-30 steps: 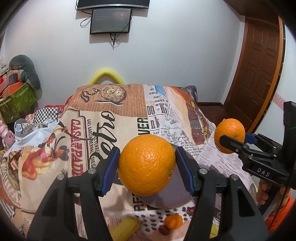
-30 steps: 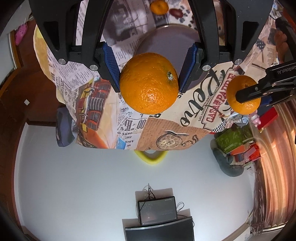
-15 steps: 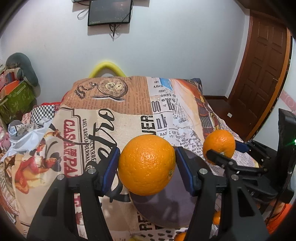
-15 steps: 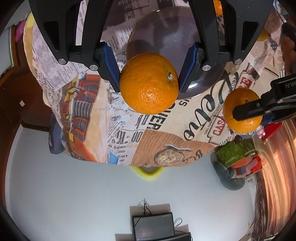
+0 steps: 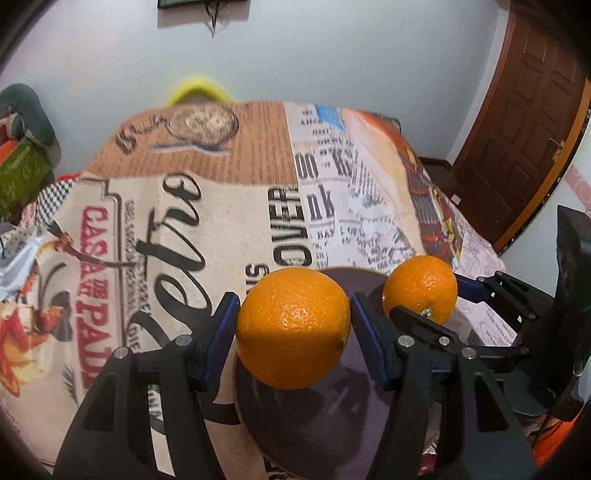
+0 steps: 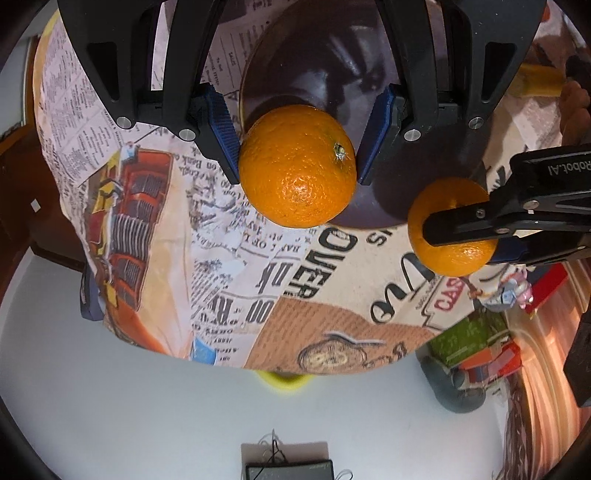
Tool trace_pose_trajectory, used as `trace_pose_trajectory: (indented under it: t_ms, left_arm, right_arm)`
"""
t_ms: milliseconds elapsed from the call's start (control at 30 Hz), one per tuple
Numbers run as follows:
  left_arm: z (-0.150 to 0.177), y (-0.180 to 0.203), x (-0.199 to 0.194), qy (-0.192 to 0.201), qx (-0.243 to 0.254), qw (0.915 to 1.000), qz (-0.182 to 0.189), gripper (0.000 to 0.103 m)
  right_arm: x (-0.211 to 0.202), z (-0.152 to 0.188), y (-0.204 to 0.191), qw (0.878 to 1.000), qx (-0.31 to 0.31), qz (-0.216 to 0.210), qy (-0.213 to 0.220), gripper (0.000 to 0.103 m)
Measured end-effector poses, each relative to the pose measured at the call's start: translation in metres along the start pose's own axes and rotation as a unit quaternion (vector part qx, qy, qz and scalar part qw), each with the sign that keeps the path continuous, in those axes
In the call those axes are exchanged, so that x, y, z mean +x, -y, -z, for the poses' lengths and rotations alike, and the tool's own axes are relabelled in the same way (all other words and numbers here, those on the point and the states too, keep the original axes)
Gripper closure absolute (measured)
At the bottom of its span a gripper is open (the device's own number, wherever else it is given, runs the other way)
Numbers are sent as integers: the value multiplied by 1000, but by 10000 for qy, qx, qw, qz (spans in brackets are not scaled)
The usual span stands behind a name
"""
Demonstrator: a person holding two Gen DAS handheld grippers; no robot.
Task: Organize fruits
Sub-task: 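Carry the oranges onto the grey plate and open both grippers, then lift both grippers away from the oranges on the plate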
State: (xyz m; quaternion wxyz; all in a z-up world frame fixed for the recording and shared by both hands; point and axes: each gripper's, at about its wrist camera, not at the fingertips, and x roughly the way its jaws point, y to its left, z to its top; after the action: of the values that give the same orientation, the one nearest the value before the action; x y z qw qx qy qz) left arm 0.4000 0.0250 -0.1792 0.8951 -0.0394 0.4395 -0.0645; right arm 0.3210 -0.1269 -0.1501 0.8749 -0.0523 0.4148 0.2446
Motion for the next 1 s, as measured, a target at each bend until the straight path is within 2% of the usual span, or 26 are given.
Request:
trace_pose_trajectory:
  t_ms: [200,567,767,867,1000]
  left_arm:
    - [7,1,20,-266,61,9996,-23,42]
    - [8,-4,19,-267,-102,9996,-6,41]
    - [8,-8,-7,-16,-192,9998,-86,40]
    - [10,-9,-23,85,-178,9997,-132,40]
    - [16,-7,-50,244,-95,9994,-231,40]
  right_arm:
    - [12,5,1,9999,-7,-42,-150,44]
    - [11,6,1,9997,-38,-91,-230,43]
    - [-4,9,0,9997,-1,-97,-214,40]
    - [-18,10,0,9999,61,-85,-109,29]
    - [-38,14,-4,9999,61,-50,-66,28]
